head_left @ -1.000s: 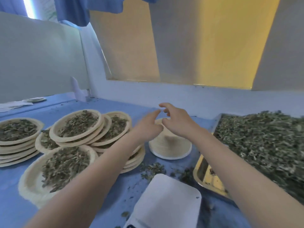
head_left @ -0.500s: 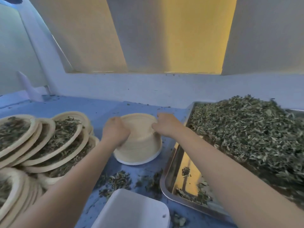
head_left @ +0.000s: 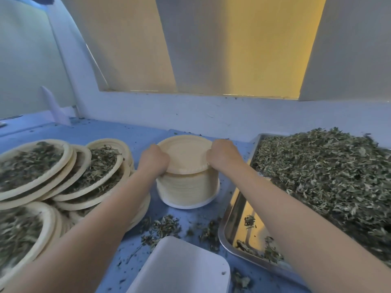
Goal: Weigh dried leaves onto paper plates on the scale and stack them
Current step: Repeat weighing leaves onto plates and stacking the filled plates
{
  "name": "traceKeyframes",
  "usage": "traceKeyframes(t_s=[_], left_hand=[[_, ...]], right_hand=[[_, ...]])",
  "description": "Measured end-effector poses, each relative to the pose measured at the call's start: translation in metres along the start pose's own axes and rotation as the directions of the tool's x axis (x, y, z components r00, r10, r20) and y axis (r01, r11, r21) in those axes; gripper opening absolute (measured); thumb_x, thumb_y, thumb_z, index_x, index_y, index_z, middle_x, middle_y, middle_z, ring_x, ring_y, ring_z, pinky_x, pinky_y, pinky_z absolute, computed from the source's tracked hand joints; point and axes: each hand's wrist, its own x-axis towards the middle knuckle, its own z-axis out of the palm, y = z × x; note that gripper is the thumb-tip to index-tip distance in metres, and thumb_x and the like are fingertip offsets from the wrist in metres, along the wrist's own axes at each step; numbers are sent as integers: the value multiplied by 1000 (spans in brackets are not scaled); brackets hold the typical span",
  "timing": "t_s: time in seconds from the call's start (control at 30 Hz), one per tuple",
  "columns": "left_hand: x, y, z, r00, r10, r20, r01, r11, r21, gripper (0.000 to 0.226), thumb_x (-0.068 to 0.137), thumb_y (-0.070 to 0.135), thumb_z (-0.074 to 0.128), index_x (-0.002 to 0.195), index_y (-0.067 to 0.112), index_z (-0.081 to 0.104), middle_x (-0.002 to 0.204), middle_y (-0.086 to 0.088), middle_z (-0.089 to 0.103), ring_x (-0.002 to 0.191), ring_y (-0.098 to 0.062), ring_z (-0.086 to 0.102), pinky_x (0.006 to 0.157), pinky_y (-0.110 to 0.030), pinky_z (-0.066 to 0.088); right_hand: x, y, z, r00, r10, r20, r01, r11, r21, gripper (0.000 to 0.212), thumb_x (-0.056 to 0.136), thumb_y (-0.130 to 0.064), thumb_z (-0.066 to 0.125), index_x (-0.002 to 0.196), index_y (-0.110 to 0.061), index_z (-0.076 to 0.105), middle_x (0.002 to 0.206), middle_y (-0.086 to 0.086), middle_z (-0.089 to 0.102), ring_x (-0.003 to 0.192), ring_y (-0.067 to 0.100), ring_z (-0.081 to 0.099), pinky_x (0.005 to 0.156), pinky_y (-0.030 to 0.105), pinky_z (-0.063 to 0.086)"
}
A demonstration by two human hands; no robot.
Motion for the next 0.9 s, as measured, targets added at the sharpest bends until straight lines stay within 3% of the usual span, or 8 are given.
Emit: traceKeyframes(t_s=[0.2,0.3,0.4,0.47,0.53,0.6,0.7,0.9], left_hand=[[-33,7,-33,995,19,-103,-37,982,-183,32,86,-5,33,116,-6,46,118,-27,53,91,-34,50,64,-38,42],[-72,-4,-45,993,41,-108,-75,938,-337,28,84,-8,30,103,-3,51,100,-27,53,88,-40,53,72,-44,45],[-111,-23,-44,995,19,-93,-60,886,-460,26,83,-10,33,76,12,45,79,-10,45,73,-26,43,66,-32,36],[-137,-44,-38,998,-38,-47,8,854,-520,28,84,-9,37,91,14,50,96,-10,50,87,-26,48,72,-33,40],[-159,-64,-31,998,-69,4,60,837,-544,38,82,-8,39,115,8,51,110,-14,54,91,-28,51,68,-32,44],[-175,-81,-24,996,-82,34,87,835,-544,38,82,-7,41,116,9,47,106,-11,56,89,-26,54,65,-32,46],[-190,-98,-14,994,-96,54,110,857,-503,36,84,-5,43,109,21,41,94,1,51,84,-17,51,67,-33,45],[-200,-105,-1,993,-79,85,107,907,-408,51,85,-4,37,129,20,45,91,4,47,94,-23,47,73,-32,41]], right_hand=[[-34,-9,-25,990,-110,-86,114,992,46,35,90,-3,40,60,-14,26,61,3,29,51,16,24,46,27,19],[-72,-5,-30,990,-130,-58,136,984,115,35,88,-4,41,59,-13,24,56,4,23,49,18,19,45,28,16],[-107,7,-25,991,-129,-23,131,985,116,29,88,-10,44,77,13,58,66,30,46,56,23,33,46,29,21],[-131,16,-15,988,-151,-15,151,988,42,34,89,-16,47,102,11,63,88,33,60,61,34,47,48,36,33],[-153,22,-3,988,-155,-7,155,988,-1,34,87,-20,50,101,6,66,94,27,66,73,37,60,59,42,46],[-170,27,8,988,-151,7,152,988,-39,32,85,-21,51,94,4,69,88,23,68,76,34,63,64,41,50],[-184,35,23,990,-140,17,141,980,-137,26,82,-23,52,64,-5,57,62,12,58,60,29,53,48,31,34],[-193,42,42,987,-162,16,162,963,-214,36,88,-19,48,56,-10,33,61,7,33,58,22,37,48,30,26]])
